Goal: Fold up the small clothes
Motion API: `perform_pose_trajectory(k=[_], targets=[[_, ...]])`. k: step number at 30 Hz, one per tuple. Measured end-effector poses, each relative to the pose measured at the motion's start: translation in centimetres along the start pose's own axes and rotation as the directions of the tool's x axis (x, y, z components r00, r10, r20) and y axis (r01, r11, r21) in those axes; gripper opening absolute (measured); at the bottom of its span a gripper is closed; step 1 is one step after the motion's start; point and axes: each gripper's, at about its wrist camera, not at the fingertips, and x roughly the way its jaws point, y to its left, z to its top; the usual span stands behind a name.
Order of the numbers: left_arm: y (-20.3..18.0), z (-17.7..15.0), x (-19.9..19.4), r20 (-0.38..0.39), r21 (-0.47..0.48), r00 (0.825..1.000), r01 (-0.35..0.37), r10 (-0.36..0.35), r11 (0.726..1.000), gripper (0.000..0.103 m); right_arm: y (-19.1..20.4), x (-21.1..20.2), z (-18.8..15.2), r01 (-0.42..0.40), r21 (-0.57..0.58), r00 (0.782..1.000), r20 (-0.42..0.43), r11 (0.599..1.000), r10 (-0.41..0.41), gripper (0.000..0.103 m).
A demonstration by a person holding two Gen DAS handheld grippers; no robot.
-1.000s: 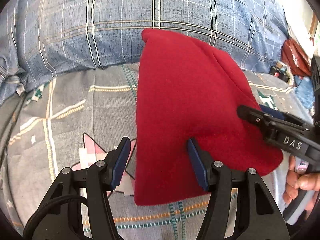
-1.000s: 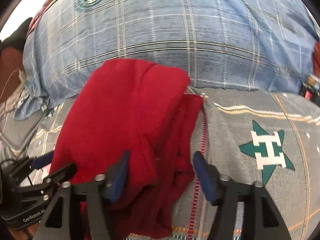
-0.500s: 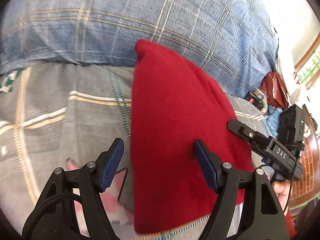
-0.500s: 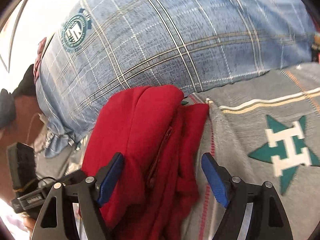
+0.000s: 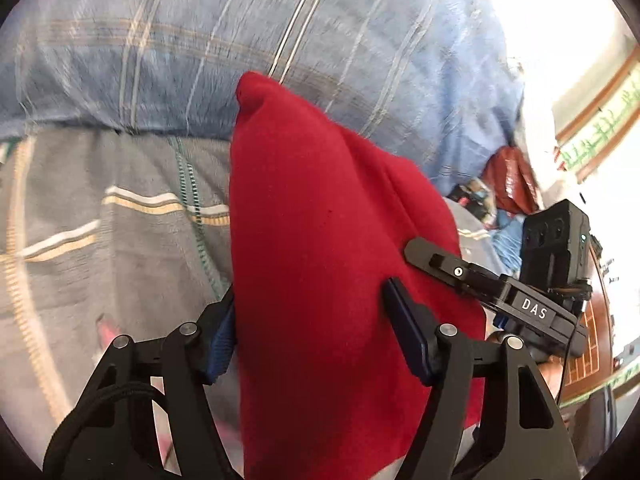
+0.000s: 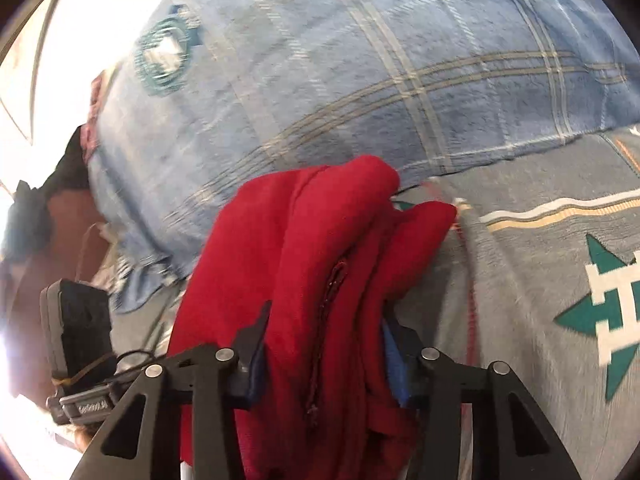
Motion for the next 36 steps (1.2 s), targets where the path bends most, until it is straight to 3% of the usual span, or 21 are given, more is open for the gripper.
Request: perform_pose_trajectory(k=[2, 5, 9, 12, 13, 14, 18, 21, 23, 25, 27, 29, 30, 32, 34, 36], targets=[[-0.8, -1.4, -2.9, 0.01, 0.037, 1.0, -0.023, 0.023, 0.999, 0.069, 1.8, -1.5, -1.0, -0.036, -0.016, 0.999, 0.002, 0.999, 0.036, 0.046], [-0.7, -4.4, -6.7, 0.02, 0.019, 0.998, -0.053, 0.052, 0.998, 0.069, 4.1, -2.8, -3.0, -0.096, -0.018, 0.995, -0.022, 0.995, 0.095, 0.046], [0.2, -8.6, -8.8, 0.033, -0.019, 0.989, -0.147, 0.148, 0.989, 0.069, 6.8, -2.0, -6.5, -0.121, -0.034, 0.991, -0.069, 0.992, 0.118, 0.047], [1.4, -11.1, -8.1, -0.006, -0.036, 0.97, -0.243, 0.243, 0.969, 0.069, 8.2, -0.2, -9.0, -0.012, -0.097, 0.992, -0.128, 0.995, 0.0, 0.049], [1.8, -11.7, -8.0, -0.004, -0.041, 0.966, -0.258, 0.258, 0.965, 0.069, 8.7, 0.0, -9.7, 0.077, -0.149, 0.987, -0.131, 0.986, -0.097, 0.049], [1.9, -12.1, -8.3, 0.017, -0.045, 0.966, -0.257, 0.258, 0.965, 0.069, 9.2, -0.5, -10.1, 0.113, -0.186, 0.984, -0.115, 0.976, -0.136, 0.049], [1.5, -12.1, -9.7, 0.081, -0.045, 0.946, -0.311, 0.314, 0.949, 0.069, 12.0, -4.7, -11.4, 0.097, -0.272, 0.994, -0.02, 0.957, -0.106, 0.047], [1.2, -11.3, -10.2, 0.143, -0.034, 0.913, -0.382, 0.383, 0.923, 0.069, 15.2, -6.1, -13.6, 0.085, -0.419, 0.995, -0.008, 0.904, -0.097, 0.033], [1.3, -10.8, -9.2, 0.143, -0.018, 0.895, -0.426, 0.424, 0.905, 0.069, 16.5, -6.0, -15.3, 0.121, -0.471, 0.992, 0.03, 0.874, -0.121, 0.032], [1.6, -10.7, -8.5, 0.136, -0.017, 0.895, -0.426, 0.424, 0.905, 0.069, 16.1, -5.0, -16.5, 0.137, -0.487, 0.988, 0.007, 0.863, -0.153, 0.03], [1.7, -10.8, -8.0, 0.14, -0.018, 0.895, -0.426, 0.424, 0.905, 0.072, 15.1, -2.9, -17.4, 0.216, -0.509, 0.969, 0.009, 0.833, -0.246, 0.03], [1.4, -10.8, -7.6, 0.144, -0.006, 0.885, -0.446, 0.443, 0.895, 0.072, 13.4, -0.8, -18.0, 0.347, -0.529, 0.927, 0.068, 0.774, -0.369, 0.033], [1.2, -11.0, -7.6, 0.148, 0.002, 0.881, -0.455, 0.449, 0.891, 0.072, 12.7, -0.5, -17.9, 0.339, -0.51, 0.93, 0.056, 0.791, -0.363, 0.035], [1.0, -11.1, -7.7, 0.155, 0.011, 0.875, -0.467, 0.459, 0.884, 0.072, 10.9, -0.8, -17.1, 0.277, -0.38, 0.955, 0.01, 0.883, -0.295, 0.039], [0.9, -11.1, -8.0, 0.154, 0.013, 0.873, -0.47, 0.462, 0.883, 0.072, 9.6, -1.5, -16.4, 0.209, -0.28, 0.974, -0.026, 0.937, -0.225, 0.04], [0.8, -11.1, -8.5, 0.164, 0.015, 0.869, -0.475, 0.467, 0.88, 0.072, 9.2, -2.4, -16.2, 0.183, -0.244, 0.98, -0.035, 0.952, -0.197, 0.04]])
